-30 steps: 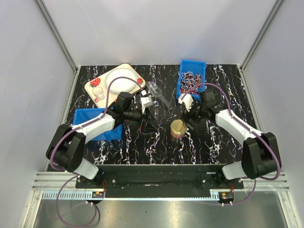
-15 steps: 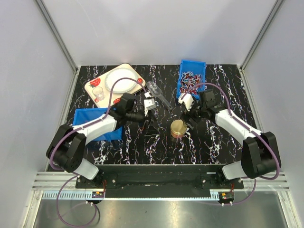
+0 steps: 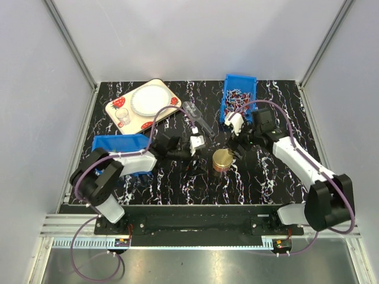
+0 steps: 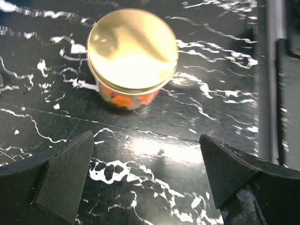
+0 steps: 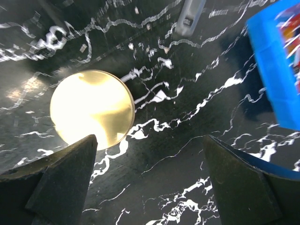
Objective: Pack the candies
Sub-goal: Screw the bottle lid onto the packing bottle.
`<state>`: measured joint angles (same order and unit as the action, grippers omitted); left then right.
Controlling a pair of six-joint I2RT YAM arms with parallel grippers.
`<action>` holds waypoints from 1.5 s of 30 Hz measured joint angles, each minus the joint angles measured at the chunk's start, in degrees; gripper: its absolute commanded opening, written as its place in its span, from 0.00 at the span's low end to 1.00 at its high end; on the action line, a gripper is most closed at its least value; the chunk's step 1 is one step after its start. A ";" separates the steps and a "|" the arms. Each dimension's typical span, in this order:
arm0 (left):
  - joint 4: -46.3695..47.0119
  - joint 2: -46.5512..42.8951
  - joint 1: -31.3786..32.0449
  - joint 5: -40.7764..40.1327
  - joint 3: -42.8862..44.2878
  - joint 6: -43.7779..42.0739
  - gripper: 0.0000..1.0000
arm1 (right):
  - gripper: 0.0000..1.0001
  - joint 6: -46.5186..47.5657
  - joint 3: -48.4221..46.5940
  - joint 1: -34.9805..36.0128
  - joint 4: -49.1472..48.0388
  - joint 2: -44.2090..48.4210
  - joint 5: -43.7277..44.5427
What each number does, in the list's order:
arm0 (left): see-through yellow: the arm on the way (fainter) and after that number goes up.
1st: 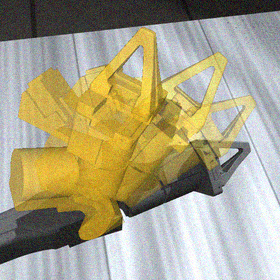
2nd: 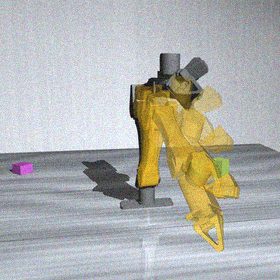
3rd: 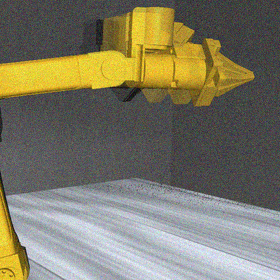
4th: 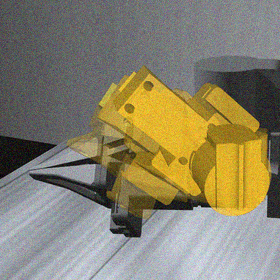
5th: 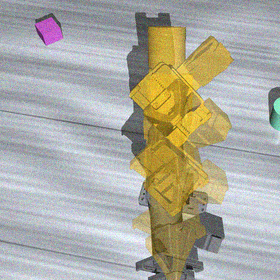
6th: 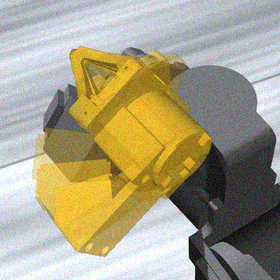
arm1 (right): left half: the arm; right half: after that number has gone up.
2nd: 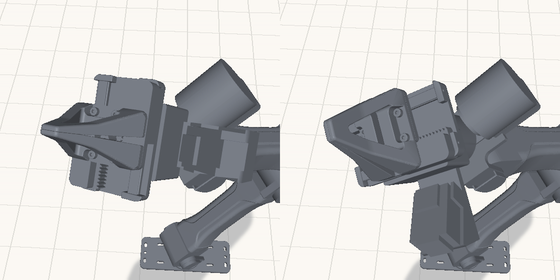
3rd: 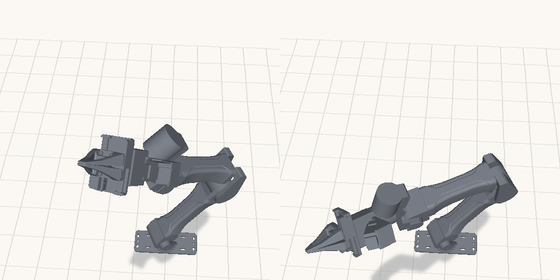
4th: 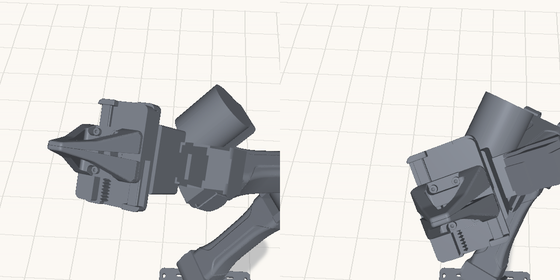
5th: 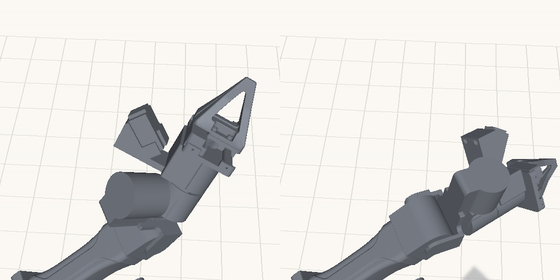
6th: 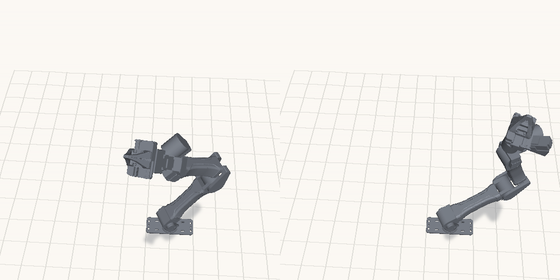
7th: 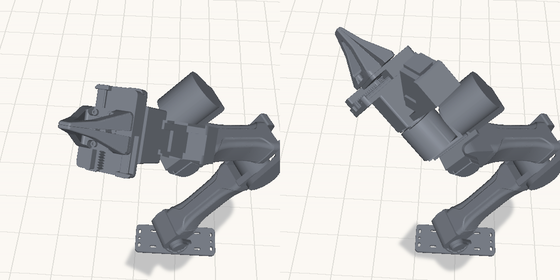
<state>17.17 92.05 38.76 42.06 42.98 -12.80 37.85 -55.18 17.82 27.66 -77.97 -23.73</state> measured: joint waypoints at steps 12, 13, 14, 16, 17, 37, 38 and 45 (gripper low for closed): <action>23.28 13.27 4.07 -8.22 -4.48 5.49 0.99 | 1.00 -0.74 -0.28 0.00 3.78 7.17 -2.97; 25.11 14.19 4.17 -8.59 -5.03 5.84 0.99 | 1.00 -0.79 -0.11 0.00 3.98 7.43 -2.97; 27.89 15.39 4.31 -8.98 -5.55 5.97 0.99 | 1.00 -0.83 0.11 0.00 4.20 7.74 -2.99; 32.63 17.46 4.70 -9.77 -5.66 6.84 0.99 | 1.00 -0.87 0.46 0.00 4.76 8.20 -2.99; 34.80 18.49 4.96 -10.14 -5.73 7.19 0.99 | 0.99 -0.87 0.61 0.00 4.94 8.31 -2.97; 57.57 29.75 9.20 -13.90 -5.29 4.07 0.99 | 0.98 -1.97 3.82 0.00 4.11 4.87 -2.71; 57.68 29.88 9.20 -13.92 -5.18 4.07 0.99 | 0.98 -1.99 3.91 0.00 4.00 4.76 -2.71; 58.16 30.88 9.20 -13.90 -4.00 4.04 0.93 | 0.98 -2.19 4.33 0.00 3.48 3.52 -2.75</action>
<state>75.33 122.93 47.97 28.16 38.98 -8.75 35.66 -50.85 17.82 31.14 -74.46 -26.48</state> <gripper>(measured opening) 0.987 0.982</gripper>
